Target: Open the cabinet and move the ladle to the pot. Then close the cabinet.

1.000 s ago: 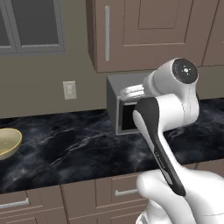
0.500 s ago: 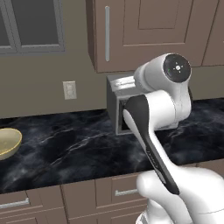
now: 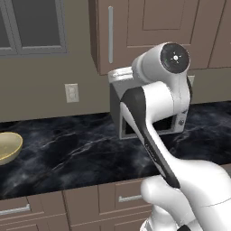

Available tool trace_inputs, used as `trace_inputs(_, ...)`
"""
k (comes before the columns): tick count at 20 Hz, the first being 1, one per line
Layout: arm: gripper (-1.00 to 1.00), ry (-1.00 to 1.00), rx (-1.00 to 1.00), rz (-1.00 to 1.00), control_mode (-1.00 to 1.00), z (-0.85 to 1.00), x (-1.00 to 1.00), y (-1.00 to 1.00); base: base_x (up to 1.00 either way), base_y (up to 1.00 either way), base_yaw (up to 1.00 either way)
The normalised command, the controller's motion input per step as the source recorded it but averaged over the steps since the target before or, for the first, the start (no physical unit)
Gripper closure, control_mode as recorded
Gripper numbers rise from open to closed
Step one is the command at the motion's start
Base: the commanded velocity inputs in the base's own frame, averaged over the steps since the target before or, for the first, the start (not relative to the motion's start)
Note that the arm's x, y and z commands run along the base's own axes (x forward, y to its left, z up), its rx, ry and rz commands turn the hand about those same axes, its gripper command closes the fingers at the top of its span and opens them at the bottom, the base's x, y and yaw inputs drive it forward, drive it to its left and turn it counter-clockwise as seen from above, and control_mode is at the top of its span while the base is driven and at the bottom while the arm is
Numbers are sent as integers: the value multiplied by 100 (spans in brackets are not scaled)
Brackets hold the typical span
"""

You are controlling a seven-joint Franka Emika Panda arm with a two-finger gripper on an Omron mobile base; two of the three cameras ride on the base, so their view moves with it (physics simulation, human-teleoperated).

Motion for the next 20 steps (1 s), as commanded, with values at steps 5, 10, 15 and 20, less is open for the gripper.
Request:
trace_inputs(5,-100,-3,0,0,-100,20,38,0,0,0,0)
trace_inputs(10,-100,-1,0,0,-100,16,44,0,0,0,0)
trace_inputs(15,-100,-3,0,0,-100,16,39,0,0,0,0)
trace_inputs(20,-100,-6,0,0,-100,9,36,0,0,0,0)
